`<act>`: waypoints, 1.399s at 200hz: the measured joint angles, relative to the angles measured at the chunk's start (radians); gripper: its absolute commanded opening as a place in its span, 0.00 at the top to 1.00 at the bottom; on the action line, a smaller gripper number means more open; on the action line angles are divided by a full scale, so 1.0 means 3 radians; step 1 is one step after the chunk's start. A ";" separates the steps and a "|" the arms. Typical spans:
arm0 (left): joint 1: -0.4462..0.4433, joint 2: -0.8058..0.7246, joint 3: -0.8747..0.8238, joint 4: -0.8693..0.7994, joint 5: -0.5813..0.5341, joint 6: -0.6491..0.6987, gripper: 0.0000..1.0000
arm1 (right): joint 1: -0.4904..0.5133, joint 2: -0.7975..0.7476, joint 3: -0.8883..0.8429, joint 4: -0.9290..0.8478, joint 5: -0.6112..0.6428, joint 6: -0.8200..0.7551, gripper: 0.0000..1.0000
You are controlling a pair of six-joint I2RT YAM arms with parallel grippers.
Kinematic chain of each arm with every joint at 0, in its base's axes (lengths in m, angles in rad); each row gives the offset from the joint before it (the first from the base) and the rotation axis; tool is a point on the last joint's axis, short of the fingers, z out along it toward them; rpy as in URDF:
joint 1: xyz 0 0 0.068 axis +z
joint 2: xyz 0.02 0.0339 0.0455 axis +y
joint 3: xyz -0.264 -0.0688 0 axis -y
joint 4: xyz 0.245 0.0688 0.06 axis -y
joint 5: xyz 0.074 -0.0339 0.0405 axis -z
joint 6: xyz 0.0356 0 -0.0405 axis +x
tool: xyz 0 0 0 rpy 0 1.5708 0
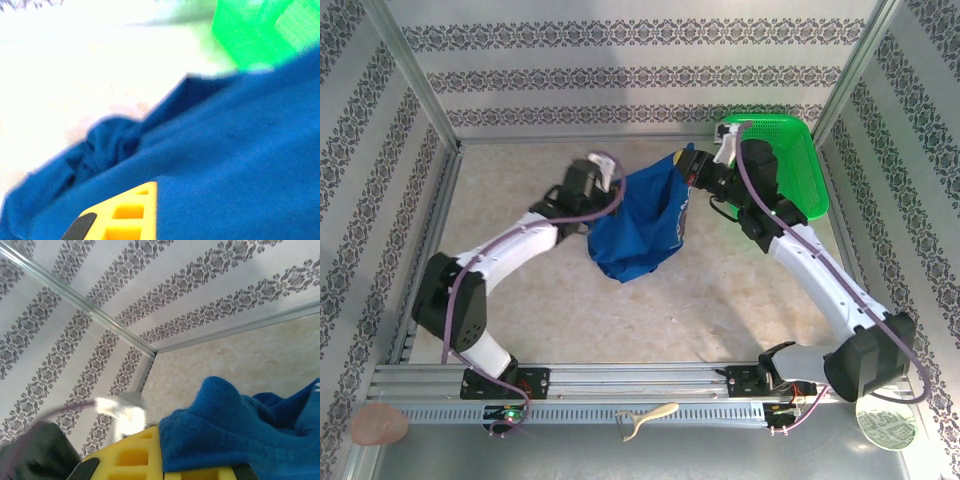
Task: Fold the inside-out t-shirt
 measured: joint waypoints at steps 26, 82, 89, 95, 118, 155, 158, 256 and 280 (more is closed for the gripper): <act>0.0393 -0.0198 0.0679 -0.0184 0.0785 -0.0019 1.00 | 0.0010 -0.0155 -0.0106 0.0095 0.0014 0.0112 1.00; 0.0406 -0.0296 0.1099 -0.0753 0.1652 0.0074 1.00 | 0.0638 -0.0451 -0.0993 0.0572 0.0479 0.0369 1.00; 0.0408 -0.0270 0.1033 -0.0790 0.1623 0.0072 0.98 | 0.0649 -0.0446 -0.1030 0.0577 0.0518 0.0388 1.00; 0.0412 -0.0240 0.0974 -0.0810 0.1581 0.0072 0.82 | 0.0650 -0.0439 -0.1043 0.0575 0.0549 0.0399 1.00; 0.0490 -0.0055 0.0743 -0.0834 0.1329 0.0028 0.36 | 0.0612 -0.0380 -0.1039 0.0612 0.0613 0.0449 1.00; 0.0586 0.0025 0.0203 -0.0802 0.1006 -0.0177 0.24 | 0.0524 -0.0216 -0.0989 0.0652 0.0594 0.0484 1.00; 0.0580 -0.0005 0.0130 -0.0790 0.0987 -0.0209 0.23 | 0.0525 -0.0206 -0.0988 0.0654 0.0586 0.0486 1.00; -0.0193 -0.0460 -0.0594 -0.0308 -0.0117 -0.0249 0.16 | 0.0502 -0.0161 -0.0882 0.0624 0.0211 0.0455 1.00; -0.0228 -0.0108 -0.0303 -0.0314 -0.0201 0.0023 0.14 | 0.0476 -0.0161 -0.0879 0.0580 0.0159 0.0453 1.00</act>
